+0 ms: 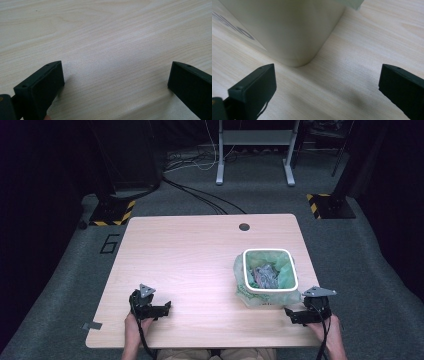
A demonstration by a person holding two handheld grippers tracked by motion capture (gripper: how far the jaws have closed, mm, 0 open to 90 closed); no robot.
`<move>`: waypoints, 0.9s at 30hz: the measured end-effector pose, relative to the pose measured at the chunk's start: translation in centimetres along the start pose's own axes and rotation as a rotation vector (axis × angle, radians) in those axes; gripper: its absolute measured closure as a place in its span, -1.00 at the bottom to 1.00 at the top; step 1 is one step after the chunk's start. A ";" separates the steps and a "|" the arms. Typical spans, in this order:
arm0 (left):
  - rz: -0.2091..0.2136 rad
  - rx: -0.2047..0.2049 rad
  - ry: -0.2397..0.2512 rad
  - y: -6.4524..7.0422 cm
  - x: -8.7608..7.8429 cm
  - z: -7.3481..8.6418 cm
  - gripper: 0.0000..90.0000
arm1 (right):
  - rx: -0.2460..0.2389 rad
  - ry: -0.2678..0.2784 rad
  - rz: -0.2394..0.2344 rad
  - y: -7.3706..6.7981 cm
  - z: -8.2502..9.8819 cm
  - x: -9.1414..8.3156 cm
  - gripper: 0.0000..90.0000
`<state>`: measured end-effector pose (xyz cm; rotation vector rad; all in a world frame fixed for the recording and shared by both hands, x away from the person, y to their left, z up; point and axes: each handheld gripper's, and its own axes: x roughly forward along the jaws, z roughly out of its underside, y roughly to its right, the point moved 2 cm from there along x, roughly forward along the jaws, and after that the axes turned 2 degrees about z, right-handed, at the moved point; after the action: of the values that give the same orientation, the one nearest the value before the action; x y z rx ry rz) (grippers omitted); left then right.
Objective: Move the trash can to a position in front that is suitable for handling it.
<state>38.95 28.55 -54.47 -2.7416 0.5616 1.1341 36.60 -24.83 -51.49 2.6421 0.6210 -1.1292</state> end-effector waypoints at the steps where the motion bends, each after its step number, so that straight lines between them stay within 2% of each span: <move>1: 0.000 0.000 0.000 0.0 0.0 0.0 -1.00 | -0.006 -0.001 0.003 0.0 -0.2 -0.2 -0.98; 9: 0.000 -0.001 0.000 0.0 0.0 0.0 -1.00 | 0.004 0.028 -0.001 0.2 -1.4 -2.2 -0.98; 12: 0.000 0.000 0.000 0.0 0.0 0.0 -1.00 | -0.004 0.038 -0.013 0.2 -2.2 -3.3 -0.97; 22: 0.000 0.000 0.000 0.0 0.0 0.0 -1.00 | -0.032 0.049 -0.016 -0.1 -3.7 -5.5 -0.96; 24: 0.000 -0.001 0.000 0.0 0.0 0.0 -1.00 | -0.036 0.072 -0.045 -0.2 -4.2 -6.3 -0.95; 27: -0.001 0.000 0.000 0.0 0.0 0.0 -1.00 | -0.039 0.088 -0.056 -0.2 -4.9 -7.0 -0.95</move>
<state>38.95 28.55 -54.47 -2.7418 0.5599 1.1339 35.31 -25.05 -43.10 2.6687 0.7301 -1.0092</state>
